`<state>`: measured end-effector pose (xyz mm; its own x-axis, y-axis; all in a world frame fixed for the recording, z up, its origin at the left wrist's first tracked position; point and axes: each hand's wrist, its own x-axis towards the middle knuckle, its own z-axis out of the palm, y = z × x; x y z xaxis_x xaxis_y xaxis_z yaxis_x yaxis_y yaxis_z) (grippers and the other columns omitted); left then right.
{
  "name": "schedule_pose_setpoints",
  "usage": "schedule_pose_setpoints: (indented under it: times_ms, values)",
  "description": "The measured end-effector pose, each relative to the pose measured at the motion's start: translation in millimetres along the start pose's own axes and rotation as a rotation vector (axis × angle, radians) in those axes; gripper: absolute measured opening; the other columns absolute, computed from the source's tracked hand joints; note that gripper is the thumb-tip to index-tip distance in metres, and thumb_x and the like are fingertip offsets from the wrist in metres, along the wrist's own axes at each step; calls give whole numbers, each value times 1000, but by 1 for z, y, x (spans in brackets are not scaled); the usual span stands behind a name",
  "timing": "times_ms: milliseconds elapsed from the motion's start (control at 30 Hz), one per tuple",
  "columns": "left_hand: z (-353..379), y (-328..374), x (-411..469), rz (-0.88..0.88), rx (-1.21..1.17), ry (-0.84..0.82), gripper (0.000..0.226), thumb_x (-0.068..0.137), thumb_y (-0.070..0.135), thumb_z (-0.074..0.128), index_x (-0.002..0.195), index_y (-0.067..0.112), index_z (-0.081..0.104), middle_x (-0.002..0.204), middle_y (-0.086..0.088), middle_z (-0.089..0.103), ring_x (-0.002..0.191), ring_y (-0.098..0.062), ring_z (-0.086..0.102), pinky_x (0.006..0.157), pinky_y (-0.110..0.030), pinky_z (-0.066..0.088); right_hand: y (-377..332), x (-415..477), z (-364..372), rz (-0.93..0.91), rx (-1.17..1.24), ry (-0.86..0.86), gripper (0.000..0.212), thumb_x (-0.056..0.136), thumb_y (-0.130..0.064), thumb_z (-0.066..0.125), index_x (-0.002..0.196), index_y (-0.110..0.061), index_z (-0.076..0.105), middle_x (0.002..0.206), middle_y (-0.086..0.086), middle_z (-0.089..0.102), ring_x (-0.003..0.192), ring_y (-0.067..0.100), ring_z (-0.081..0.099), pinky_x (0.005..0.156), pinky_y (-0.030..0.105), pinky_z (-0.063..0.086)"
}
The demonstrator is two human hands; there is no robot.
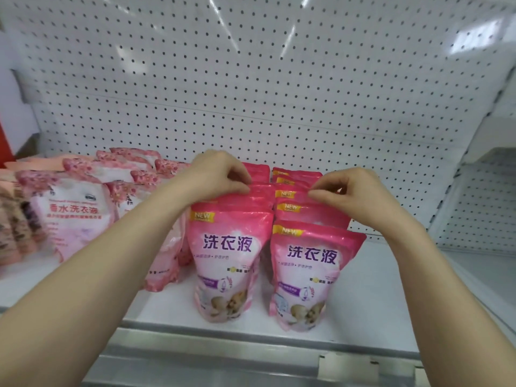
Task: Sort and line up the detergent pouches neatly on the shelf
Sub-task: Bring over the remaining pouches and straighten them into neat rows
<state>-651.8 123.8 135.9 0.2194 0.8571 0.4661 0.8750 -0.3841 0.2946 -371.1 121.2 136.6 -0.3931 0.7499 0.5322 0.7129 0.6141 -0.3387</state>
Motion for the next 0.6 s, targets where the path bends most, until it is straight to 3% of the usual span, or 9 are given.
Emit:
schedule_pose_setpoints:
  times_ms: [67, 167, 267, 333, 467, 533, 600]
  values:
    - [-4, 9, -19, 75, -74, 97, 15, 76, 45, 75, 87, 35, 76, 84, 22, 72, 81, 8, 62, 83, -21, 47, -9, -21, 0, -27, 64, -34, 32, 71, -70, 65, 80, -41, 75, 72, -21, 71, 63, -6, 60, 58, 8, 43]
    - [4, 20, -47, 103, 26, -38, 31, 72, 57, 71, 94, 35, 75, 85, 23, 70, 76, 7, 61, 74, -19, 49, -12, -48, 16, -11, -26, -160, 45, 72, -65, 71, 77, -21, 71, 61, -5, 63, 54, 0, 49, 56, 23, 42]
    - [18, 24, -57, 33, 207, 37, 25, 73, 48, 76, 91, 30, 74, 77, 12, 66, 77, -14, 61, 72, -32, 50, -9, -52, 19, 37, -79, -92, 39, 80, -41, 78, 63, -11, 60, 51, 1, 47, 49, 8, 34, 53, 32, 35]
    - [21, 27, -57, -7, 173, 144, 24, 72, 47, 78, 90, 31, 74, 73, 13, 62, 76, -16, 59, 72, -33, 49, -9, -49, 15, 53, -138, -76, 34, 79, -41, 79, 62, -14, 64, 49, 1, 47, 50, 11, 34, 52, 31, 35]
    - [31, 29, -60, 62, 185, 178, 27, 76, 48, 75, 97, 31, 74, 79, 13, 70, 75, -12, 62, 68, -29, 49, -9, -50, 15, 73, -182, -92, 24, 79, -45, 78, 74, -22, 73, 55, -4, 56, 56, 15, 46, 58, 32, 42]
    - [33, 27, -65, 118, 224, 204, 37, 77, 48, 73, 108, 30, 70, 92, 10, 72, 86, -15, 66, 69, -28, 47, -9, -55, 17, 76, -160, -71, 24, 78, -47, 78, 86, -25, 75, 65, -5, 66, 65, 16, 58, 67, 36, 51]
    - [36, 23, -74, 183, 300, 289, 57, 77, 47, 73, 127, 25, 59, 119, 4, 66, 113, -20, 58, 91, -35, 46, -8, -58, 19, 53, -149, -30, 27, 76, -52, 77, 88, -28, 75, 68, -5, 68, 68, 17, 62, 69, 37, 53]
